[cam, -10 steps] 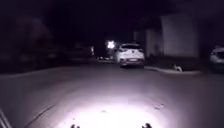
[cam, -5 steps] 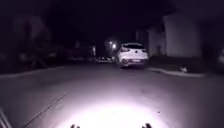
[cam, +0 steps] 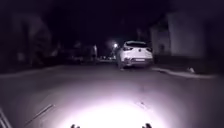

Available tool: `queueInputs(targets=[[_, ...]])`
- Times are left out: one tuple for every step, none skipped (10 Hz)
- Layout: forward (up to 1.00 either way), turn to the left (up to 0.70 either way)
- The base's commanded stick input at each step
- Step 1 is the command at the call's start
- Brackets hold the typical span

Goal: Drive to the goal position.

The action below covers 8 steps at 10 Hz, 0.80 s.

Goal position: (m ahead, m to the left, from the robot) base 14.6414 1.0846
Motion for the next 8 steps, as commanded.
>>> queueInputs(targets=[[0.85, 0.0], [0.85, 0.0], [0.85, 0.0], [0.85, 0.0], [0.85, 0.0], [0.85, 0.0], [0.85, 0.0], [0.85, 0.0]])
